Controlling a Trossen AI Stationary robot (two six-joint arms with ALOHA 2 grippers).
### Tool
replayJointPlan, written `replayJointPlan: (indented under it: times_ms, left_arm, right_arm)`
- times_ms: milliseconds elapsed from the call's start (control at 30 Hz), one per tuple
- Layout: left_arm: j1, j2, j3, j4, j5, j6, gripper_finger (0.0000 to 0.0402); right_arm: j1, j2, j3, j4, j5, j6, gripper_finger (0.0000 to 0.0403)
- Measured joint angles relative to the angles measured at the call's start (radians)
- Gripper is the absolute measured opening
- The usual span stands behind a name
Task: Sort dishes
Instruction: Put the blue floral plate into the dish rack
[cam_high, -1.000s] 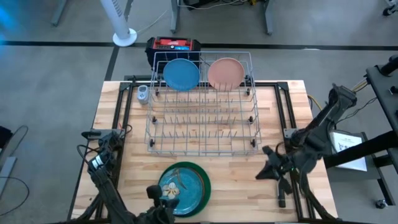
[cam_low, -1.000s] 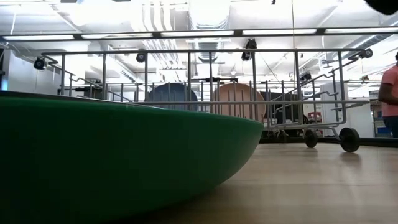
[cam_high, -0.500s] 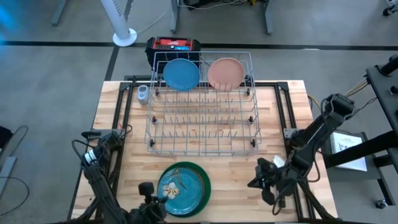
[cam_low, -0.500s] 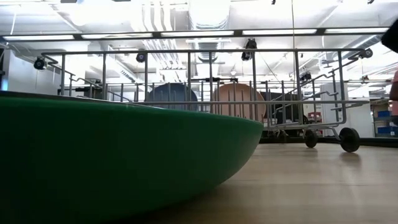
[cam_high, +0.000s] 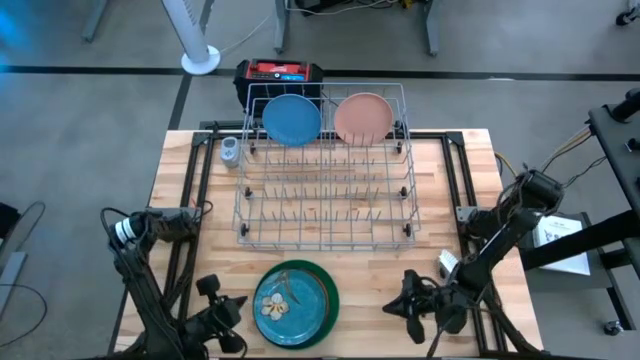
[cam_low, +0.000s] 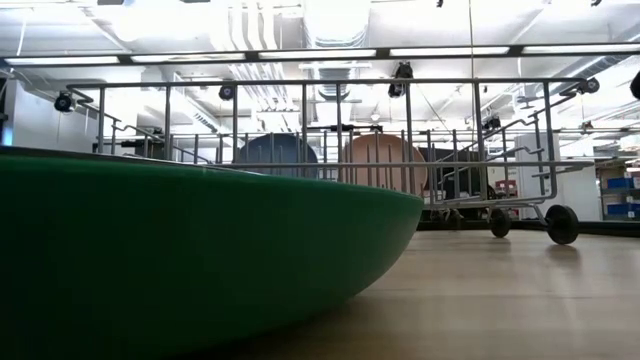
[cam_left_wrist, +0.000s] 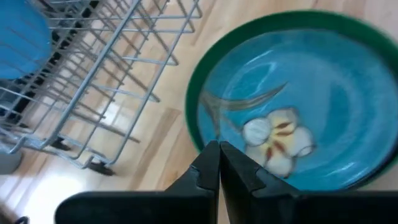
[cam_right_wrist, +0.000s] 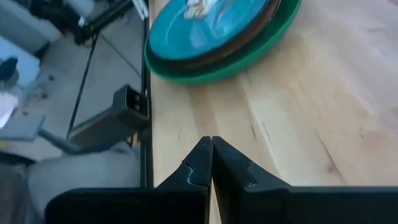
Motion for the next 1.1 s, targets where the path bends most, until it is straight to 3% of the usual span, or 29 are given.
replayJointPlan:
  times_ms: [200,433,600,767,867,1100]
  left_arm:
    - [-0.002,-0.001,-0.126,0.002,-0.099,-0.183,0.0000]
    - [-0.003,0.000,-0.227,0.006,-0.100,-0.373,0.0000]
    - [-0.004,0.001,-0.242,0.027,-0.067,-0.403,0.0000]
    - [-0.004,0.001,-0.240,0.036,0.062,-0.476,0.0000]
    - [-0.006,0.000,-0.243,0.110,0.105,-0.474,0.0000]
    - [-0.010,-0.001,-0.255,0.317,0.143,-0.272,0.0000]
  right_arm:
    - [0.000,0.117,0.000,0.168,0.121,0.001,0.0000]
    - [-0.002,0.230,0.053,0.237,0.260,0.034,0.0000]
    - [-0.012,0.297,0.142,0.238,0.273,0.003,0.0000]
    - [-0.032,0.347,0.229,0.229,0.280,-0.030,0.0000]
    - [-0.049,0.369,0.284,0.229,0.280,-0.065,0.0000]
    - [-0.067,0.413,0.404,0.192,0.279,-0.187,0.0000]
